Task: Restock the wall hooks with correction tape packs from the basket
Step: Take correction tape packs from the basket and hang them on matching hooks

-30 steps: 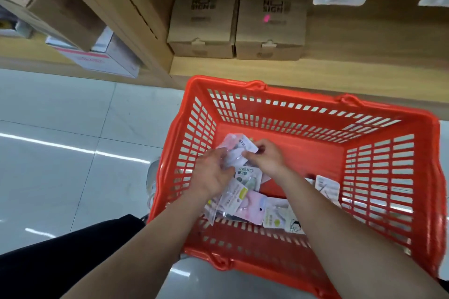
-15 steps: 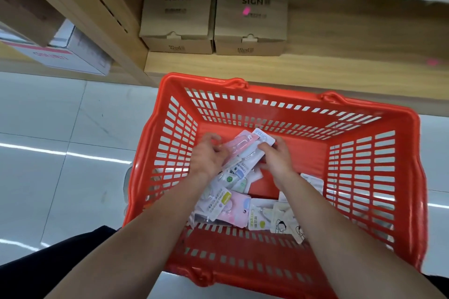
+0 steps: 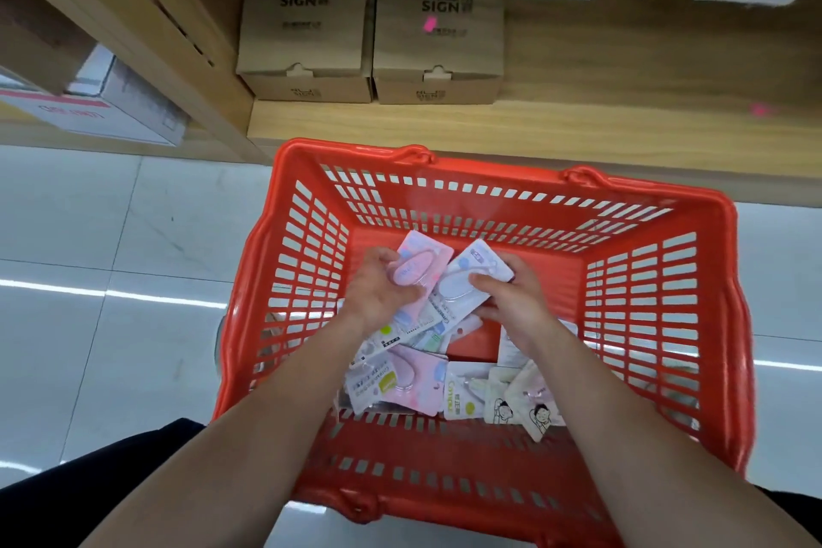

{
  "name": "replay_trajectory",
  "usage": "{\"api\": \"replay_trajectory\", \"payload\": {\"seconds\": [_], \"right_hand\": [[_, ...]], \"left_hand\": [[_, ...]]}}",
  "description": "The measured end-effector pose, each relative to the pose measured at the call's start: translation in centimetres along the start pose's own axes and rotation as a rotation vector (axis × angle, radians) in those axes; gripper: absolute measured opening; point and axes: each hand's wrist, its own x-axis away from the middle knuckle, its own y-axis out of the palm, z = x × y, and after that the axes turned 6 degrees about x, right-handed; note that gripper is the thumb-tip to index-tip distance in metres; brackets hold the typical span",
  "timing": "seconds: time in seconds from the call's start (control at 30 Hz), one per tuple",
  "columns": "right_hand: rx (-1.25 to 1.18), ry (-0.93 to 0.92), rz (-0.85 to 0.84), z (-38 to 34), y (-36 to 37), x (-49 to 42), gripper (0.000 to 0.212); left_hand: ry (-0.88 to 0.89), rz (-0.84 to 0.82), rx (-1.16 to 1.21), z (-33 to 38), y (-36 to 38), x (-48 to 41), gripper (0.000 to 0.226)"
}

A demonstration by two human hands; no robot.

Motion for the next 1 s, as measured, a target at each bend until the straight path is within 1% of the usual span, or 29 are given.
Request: {"api": "replay_trajectory", "payload": {"seconds": [0.13, 0.23, 0.33, 0.37, 0.43, 0.5, 0.57, 0.63, 0.7, 0.77, 0.83, 0.93, 1.0], "right_hand": [[0.001, -0.007, 0.041, -1.2, -1.7, 2.2, 0.038], [-0.025, -0.016, 0.046, -2.1, -2.7, 4.2, 0.027], [-0.038, -0.05, 0.068, -3.1, -3.2, 6.3, 0.021], [-0.039, -0.074, 0.073, -3.4, -3.3, 7.0, 0.021], [-0.065, -0.12, 0.082, -4.0, -3.5, 8.5, 0.021], [-0.113, -0.151, 0.106, -4.5, -3.6, 9.8, 0.022], [-0.149, -0.175, 0.123, -4.9, -3.5, 11.1, 0.03], [-0.171, -0.189, 0.108, -5.2, -3.2, 12.5, 0.038], [-0.147, -0.205, 0.051, -5.1, -2.8, 13.6, 0.043], [-0.11, -0.199, -0.026, -4.9, -2.2, 14.3, 0.04], [-0.1, -0.188, -0.072, -4.5, -1.5, 14.3, 0.029], [-0.047, -0.209, -0.042, -4.2, -0.9, 14.3, 0.016], [-0.022, -0.208, -0.05, -4.2, -0.8, 14.2, 0.016]], "left_hand": [[0.108, 0.017, 0.109, 0.6, -0.9, 1.9, 0.058], [0.158, -0.02, 0.163, 1.9, -1.3, 3.9, 0.054], [0.263, 0.005, 0.223, 3.2, -1.5, 6.4, 0.045], [0.27, 0.014, 0.254, 3.4, -1.6, 7.0, 0.043], [0.242, 0.01, 0.292, 4.2, -1.6, 8.4, 0.04], [0.225, -0.013, 0.297, 4.9, -1.7, 9.4, 0.031], [0.216, -0.016, 0.342, 5.6, -1.6, 10.7, 0.027], [0.176, 0.008, 0.424, 6.1, -1.5, 11.9, 0.028], [0.147, -0.028, 0.482, 6.3, -1.4, 12.9, 0.035], [0.138, -0.093, 0.52, 6.4, -1.2, 13.8, 0.037], [0.146, -0.132, 0.546, 6.5, -1.0, 14.4, 0.029], [0.164, -0.148, 0.544, 6.4, -1.0, 14.7, 0.024], [0.15, -0.125, 0.533, 6.2, -1.2, 14.3, 0.025]]}}
